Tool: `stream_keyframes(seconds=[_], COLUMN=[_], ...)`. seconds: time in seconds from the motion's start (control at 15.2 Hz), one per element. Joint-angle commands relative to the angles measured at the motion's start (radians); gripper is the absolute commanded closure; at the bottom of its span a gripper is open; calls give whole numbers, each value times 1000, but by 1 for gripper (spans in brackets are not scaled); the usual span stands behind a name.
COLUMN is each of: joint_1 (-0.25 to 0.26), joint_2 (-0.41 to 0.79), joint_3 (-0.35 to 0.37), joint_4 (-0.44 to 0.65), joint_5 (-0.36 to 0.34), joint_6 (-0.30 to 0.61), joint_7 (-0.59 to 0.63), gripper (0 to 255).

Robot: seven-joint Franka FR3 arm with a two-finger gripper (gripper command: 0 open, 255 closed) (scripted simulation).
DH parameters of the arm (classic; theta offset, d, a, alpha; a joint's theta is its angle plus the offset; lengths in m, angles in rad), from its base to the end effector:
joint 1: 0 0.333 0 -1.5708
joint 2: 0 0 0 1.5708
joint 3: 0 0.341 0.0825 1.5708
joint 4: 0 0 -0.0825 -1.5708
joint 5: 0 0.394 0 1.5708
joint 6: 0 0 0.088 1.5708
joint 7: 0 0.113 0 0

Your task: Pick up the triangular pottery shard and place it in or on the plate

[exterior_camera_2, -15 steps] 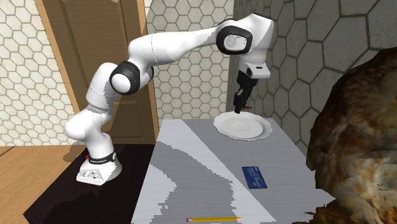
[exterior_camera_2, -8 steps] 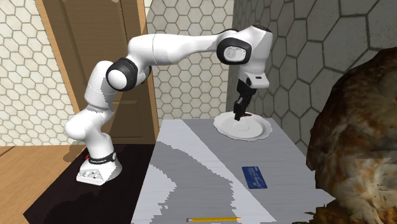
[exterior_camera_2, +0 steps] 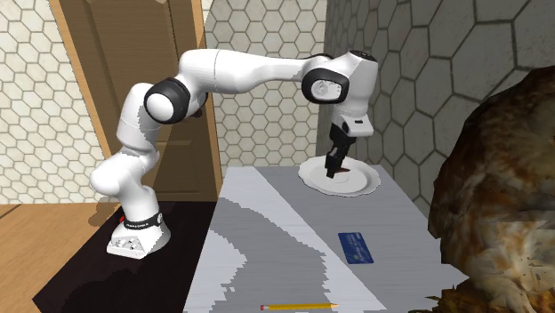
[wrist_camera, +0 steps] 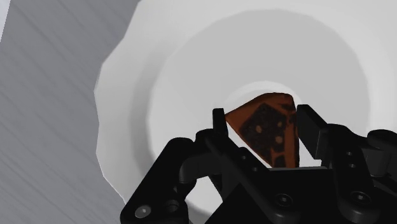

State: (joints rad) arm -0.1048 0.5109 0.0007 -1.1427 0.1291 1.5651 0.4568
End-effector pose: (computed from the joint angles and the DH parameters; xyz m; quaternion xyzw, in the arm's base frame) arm 0.7136 -0.0600 0.5204 -0.9573 0.2784 0.0548 0.0559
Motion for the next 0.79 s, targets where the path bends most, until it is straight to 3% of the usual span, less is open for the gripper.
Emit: stream_keyframes(seconds=[0.0,0.26,0.33,0.66,0.73], joint_1=[0,0,0,0,-3], joint_2=[-1,-1,-1,-1,14], joint_3=[0,0,0,0,0], joint_4=[-4,-4,-4,-4,54], joint_5=[0,0,0,0,0], joint_6=[3,3,3,3,-39], joint_7=[0,0,0,0,2], gripper=[255,255,0,0,0])
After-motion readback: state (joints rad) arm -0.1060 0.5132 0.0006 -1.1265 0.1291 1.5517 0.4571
